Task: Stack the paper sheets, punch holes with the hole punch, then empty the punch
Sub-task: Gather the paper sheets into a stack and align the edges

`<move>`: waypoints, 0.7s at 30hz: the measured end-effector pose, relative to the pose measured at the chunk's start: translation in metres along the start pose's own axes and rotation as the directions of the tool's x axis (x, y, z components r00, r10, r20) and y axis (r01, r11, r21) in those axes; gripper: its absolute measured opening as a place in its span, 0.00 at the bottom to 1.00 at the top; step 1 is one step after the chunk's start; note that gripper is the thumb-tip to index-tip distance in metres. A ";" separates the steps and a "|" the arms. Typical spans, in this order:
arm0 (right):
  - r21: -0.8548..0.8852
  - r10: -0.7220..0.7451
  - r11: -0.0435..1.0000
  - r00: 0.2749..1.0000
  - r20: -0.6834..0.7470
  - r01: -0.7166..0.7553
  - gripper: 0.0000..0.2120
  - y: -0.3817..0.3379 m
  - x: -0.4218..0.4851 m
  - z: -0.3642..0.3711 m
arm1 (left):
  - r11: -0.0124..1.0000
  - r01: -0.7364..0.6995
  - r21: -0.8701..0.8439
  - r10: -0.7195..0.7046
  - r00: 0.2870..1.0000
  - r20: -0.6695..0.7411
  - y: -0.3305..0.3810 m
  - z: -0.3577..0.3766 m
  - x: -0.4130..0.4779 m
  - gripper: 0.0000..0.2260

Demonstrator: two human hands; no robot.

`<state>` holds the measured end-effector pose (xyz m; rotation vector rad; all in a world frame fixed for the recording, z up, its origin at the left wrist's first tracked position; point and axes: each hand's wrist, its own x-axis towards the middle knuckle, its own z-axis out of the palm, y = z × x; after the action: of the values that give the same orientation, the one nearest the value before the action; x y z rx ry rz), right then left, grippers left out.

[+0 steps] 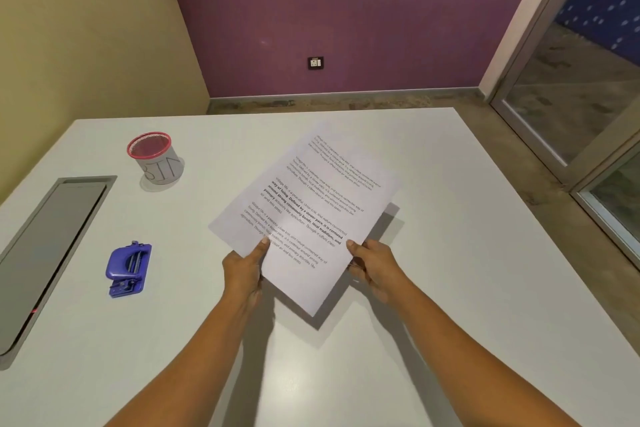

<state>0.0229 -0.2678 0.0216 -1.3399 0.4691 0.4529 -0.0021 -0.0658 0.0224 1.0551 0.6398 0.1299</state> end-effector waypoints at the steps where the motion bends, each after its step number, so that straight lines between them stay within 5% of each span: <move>1: -0.004 -0.011 1.000 1.000 -0.020 0.011 0.10 0.001 -0.001 0.003 | 1.000 0.009 -0.011 -0.009 1.000 -0.015 -0.003 0.001 -0.003 0.15; 12: -0.272 -0.055 0.962 0.997 -0.056 0.037 0.12 -0.001 0.006 -0.008 | 0.988 0.128 0.085 -0.116 0.984 -0.133 -0.001 -0.024 0.003 0.09; 21: -0.445 0.015 0.895 0.997 0.071 0.018 0.15 -0.011 0.018 -0.034 | 0.925 0.217 0.311 -0.229 0.974 -0.001 0.017 -0.030 0.012 0.13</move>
<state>0.0423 -0.3020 0.0148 -1.7597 0.3114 0.6315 -0.0055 -0.0292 0.0213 1.2745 0.7593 -0.1948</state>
